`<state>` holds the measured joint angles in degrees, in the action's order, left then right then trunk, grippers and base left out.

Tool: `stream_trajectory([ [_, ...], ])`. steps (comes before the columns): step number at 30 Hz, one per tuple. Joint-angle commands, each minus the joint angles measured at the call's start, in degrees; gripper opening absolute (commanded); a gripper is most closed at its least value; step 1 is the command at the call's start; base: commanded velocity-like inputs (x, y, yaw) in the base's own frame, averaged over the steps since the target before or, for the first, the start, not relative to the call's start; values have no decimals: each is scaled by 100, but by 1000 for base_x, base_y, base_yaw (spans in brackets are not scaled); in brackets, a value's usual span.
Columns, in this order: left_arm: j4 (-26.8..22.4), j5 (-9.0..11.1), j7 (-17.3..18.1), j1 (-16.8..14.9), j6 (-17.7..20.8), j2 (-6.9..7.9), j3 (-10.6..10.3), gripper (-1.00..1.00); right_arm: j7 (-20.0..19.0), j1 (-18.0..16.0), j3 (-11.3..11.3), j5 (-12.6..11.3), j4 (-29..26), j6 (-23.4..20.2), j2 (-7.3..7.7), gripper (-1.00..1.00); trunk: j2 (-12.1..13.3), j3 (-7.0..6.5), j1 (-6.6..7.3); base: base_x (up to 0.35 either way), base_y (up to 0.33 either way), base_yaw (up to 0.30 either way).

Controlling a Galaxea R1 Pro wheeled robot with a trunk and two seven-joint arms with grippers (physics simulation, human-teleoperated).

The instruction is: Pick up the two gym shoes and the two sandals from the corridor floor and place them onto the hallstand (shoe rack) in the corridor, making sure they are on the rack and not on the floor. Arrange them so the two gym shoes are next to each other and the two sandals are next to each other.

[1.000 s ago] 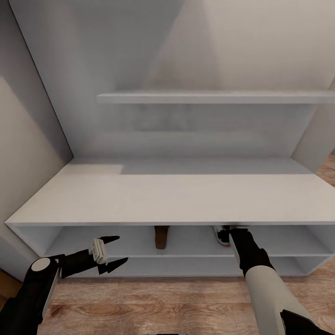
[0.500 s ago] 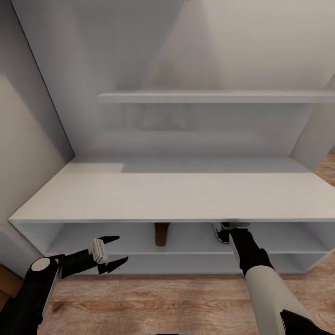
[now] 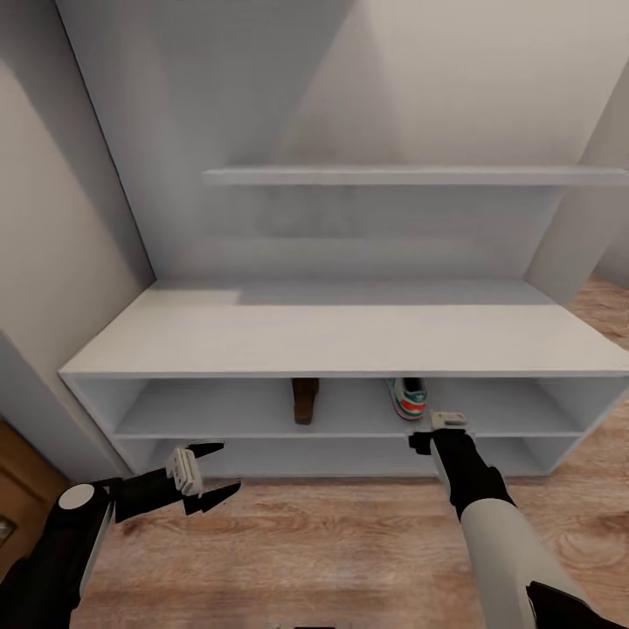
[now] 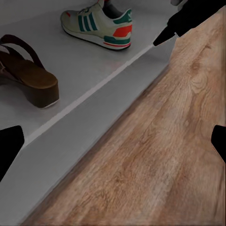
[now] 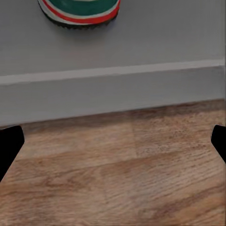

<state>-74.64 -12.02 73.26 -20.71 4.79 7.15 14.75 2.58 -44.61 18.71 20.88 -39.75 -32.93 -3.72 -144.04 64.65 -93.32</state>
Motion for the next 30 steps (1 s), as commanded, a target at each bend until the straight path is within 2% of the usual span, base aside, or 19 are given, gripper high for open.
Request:
stream_trajectory([
  [1, -7, -20, 31, -4, 52, -2, 8, 100, 3, -3, 18, 4, -7, -20, -6, 100, -2, 5, 5, -338, 0, 0],
  [6, -7, -20, 31, -4, 52, -3, 9, 100, -7, -3, 12, 4, -7, -20, -13, 100, -2, 5, 5, -321, 0, 0],
  [11, -7, -20, 31, -4, 51, -2, 8, 100, -8, -3, 7, 4, -7, -20, -15, 100, -2, 5, 5, -105, 0, 0],
  [12, -7, -28, 31, -4, 57, -35, 6, 100, 23, 30, 37, -29, 26, 13, 19, 100, -2, 5, 5, 0, 0, 0],
  [16, -5, -11, 31, -4, 57, -164, 4, 100, 23, 160, 11, -160, 156, 142, -1, 100, -2, 5, 5, 0, 0, 0],
  [17, -6, -3, 31, -4, 57, -130, 2, 100, 22, 166, -3, -193, 169, 174, -9, 100, -2, 5, 5, 0, 0, 0],
  [19, -6, 2, 31, -4, 57, -127, 2, 100, 23, 105, -9, -140, 102, 238, -13, 100, -2, 5, 5, 0, 0, 0],
  [25, -6, 6, 31, -4, 57, -126, 1, 100, 23, 27, -16, 57, -91, 43, -23, 100, -2, 5, 5, 0, 0, 0],
  [30, -7, 7, 31, -4, 57, -126, 1, 100, 23, 23, -17, 74, -252, -118, -24, 100, -2, 5, 5, -96, 0, 0],
])
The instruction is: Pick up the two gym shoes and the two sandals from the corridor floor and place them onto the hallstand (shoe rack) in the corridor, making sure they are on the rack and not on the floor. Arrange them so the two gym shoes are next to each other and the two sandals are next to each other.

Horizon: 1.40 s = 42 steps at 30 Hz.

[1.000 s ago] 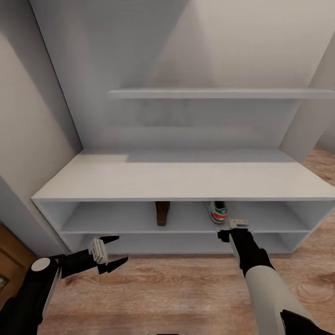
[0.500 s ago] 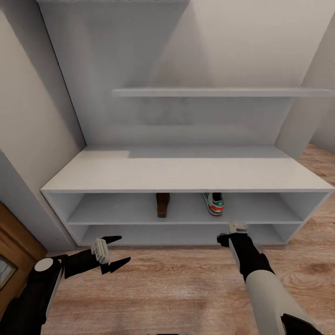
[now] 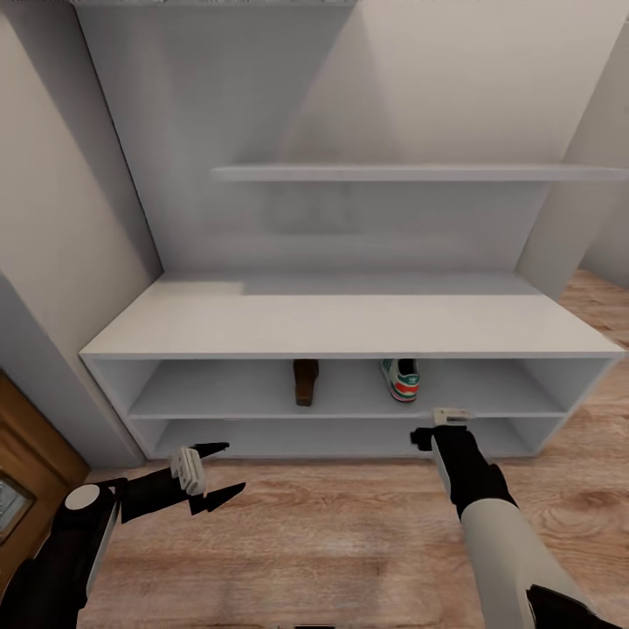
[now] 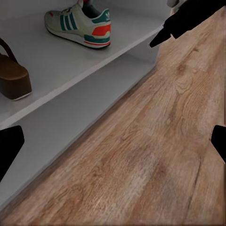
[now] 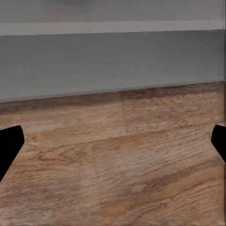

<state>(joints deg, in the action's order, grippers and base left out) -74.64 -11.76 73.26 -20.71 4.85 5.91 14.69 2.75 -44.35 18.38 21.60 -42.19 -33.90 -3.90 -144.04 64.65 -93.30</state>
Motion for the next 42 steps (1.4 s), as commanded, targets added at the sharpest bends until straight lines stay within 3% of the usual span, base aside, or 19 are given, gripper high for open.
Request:
stream_trajectory([
  [1, -7, -20, 31, -4, 51, -2, 7, 100, 7, -3, 16, 2, -40, -53, -6, 100, -2, 5, 4, -243, 0, 0],
  [8, -7, -20, 31, -4, 51, -2, 7, 100, 7, -4, 16, 2, -265, -265, -6, 100, -2, 5, 4, -308, 0, 0],
  [20, -7, -20, 31, -4, 51, -2, 7, 100, -3, -4, 45, -1, -605, -261, 0, 100, -2, 5, 4, -332, 0, 0],
  [32, -7, -20, 31, -4, 51, -2, 7, 100, -27, -4, 223, -86, -597, -185, 11, 100, -2, -34, 4, -45, 0, -180],
  [35, -7, -20, 31, -4, 51, -4, 7, 100, -35, 9, 260, -92, -597, 49, 11, 100, -2, -43, 4, -1, 0, -287],
  [42, -7, -20, 31, -4, 51, -10, 7, 100, -34, 194, 286, -99, -557, 1726, 12, 100, -2, -60, 4, 0, 0, -292],
])
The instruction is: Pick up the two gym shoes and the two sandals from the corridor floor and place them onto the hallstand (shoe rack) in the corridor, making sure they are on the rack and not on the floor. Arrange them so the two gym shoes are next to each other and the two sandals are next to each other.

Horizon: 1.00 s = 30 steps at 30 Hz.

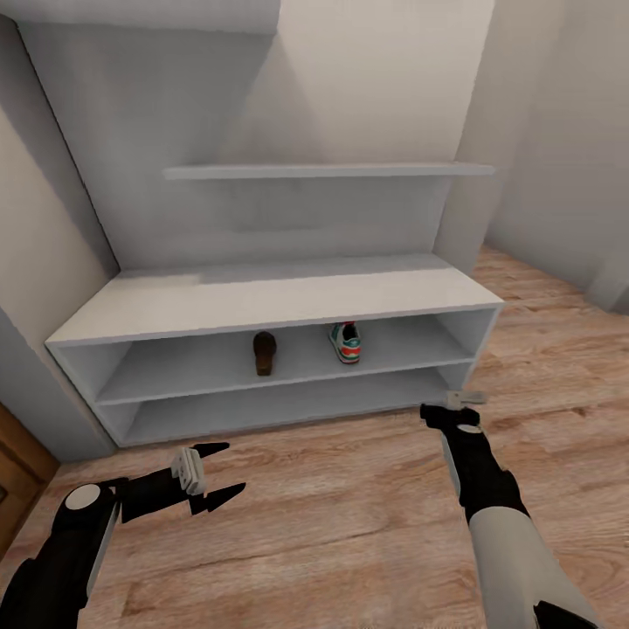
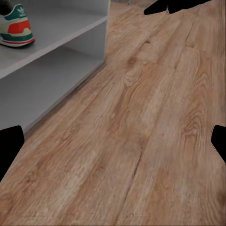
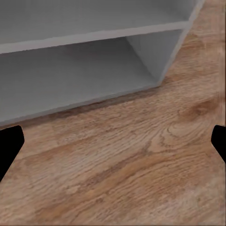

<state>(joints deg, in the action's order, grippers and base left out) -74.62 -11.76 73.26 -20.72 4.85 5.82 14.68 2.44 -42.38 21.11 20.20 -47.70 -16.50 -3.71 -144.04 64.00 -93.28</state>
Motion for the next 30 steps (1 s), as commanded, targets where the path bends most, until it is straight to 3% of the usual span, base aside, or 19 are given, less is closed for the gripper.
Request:
stream_trajectory([
  [1, -9, -19, 30, -2, 52, -1, 9, 100, -1, 71, 15, 40, 18, 485, -7, 100, -2, 4, 1, 0, 0, -297],
  [2, -9, -19, 30, -2, 52, -1, 9, 100, 0, 126, 15, 39, 41, 765, -7, 100, -2, 3, 1, 0, 0, -298],
  [6, -9, -19, 30, -2, 52, -2, 9, 100, 2, 400, 16, 37, 152, 1226, -7, 100, -2, -4, 1, 0, 0, -299],
  [19, -9, -19, 30, -2, 57, -2, 9, 100, 24, 596, 91, 28, 284, 1350, -7, 100, -2, -47, 1, 0, 0, -299],
  [25, -9, -19, 30, -2, 60, -2, 9, 100, 24, 599, 718, 35, 286, 1351, -7, 100, -2, -70, 1, 0, 0, -300],
  [30, -9, -19, 30, -2, 60, -2, 9, 100, 20, 599, 900, 36, 281, 1351, -7, 100, -2, -85, 1, 0, 0, -246],
])
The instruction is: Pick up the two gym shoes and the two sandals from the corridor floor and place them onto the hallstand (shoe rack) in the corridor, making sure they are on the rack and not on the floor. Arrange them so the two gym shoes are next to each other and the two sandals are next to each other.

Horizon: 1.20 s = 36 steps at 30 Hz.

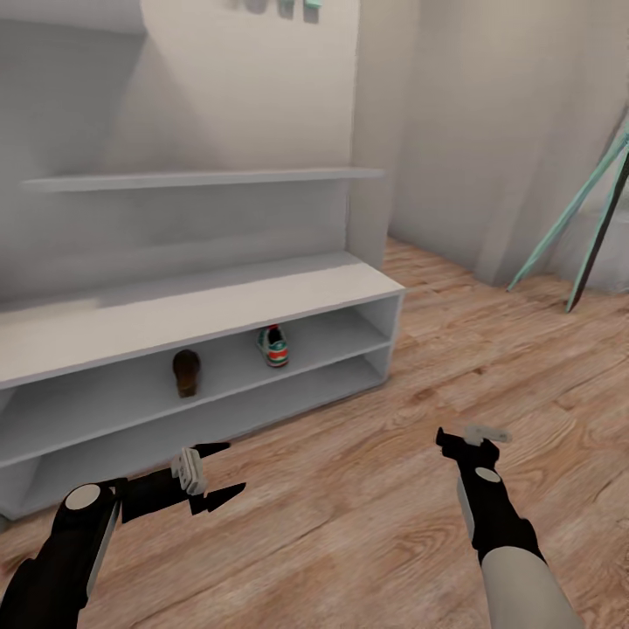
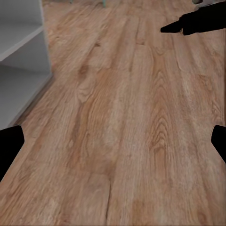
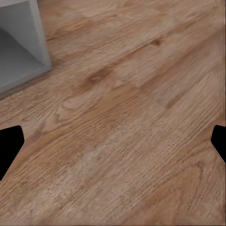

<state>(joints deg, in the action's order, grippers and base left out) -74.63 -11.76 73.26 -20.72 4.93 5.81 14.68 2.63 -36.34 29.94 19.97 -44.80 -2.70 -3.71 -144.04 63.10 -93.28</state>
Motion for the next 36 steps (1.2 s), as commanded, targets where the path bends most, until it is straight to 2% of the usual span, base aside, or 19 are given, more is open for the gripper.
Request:
stream_trajectory([
  [1, -8, -19, 31, -3, 52, -1, 8, 100, 1, -4, 34, 60, -8, -28, -7, 100, -2, 4, 1, 0, 0, -100],
  [8, -8, -19, 31, -3, 52, -1, 8, 100, 0, -4, 64, 60, -10, -28, -7, 100, -2, 3, 1, 0, 0, -14],
  [17, -8, -19, 31, -3, 52, -1, 8, 100, 0, -4, 65, 60, -3, -28, -7, 100, 10, -229, 24, 0, 0, -173],
  [25, -8, -19, 31, -3, 52, -72, 14, 100, 0, -4, 65, 60, -2, -28, -7, 100, 20, -449, 45, 0, 0, -254],
  [36, -8, -19, 31, -3, 52, -80, 17, 100, 0, -4, 65, 60, -1, -28, -7, 100, 20, -508, 45, 0, 0, -259],
])
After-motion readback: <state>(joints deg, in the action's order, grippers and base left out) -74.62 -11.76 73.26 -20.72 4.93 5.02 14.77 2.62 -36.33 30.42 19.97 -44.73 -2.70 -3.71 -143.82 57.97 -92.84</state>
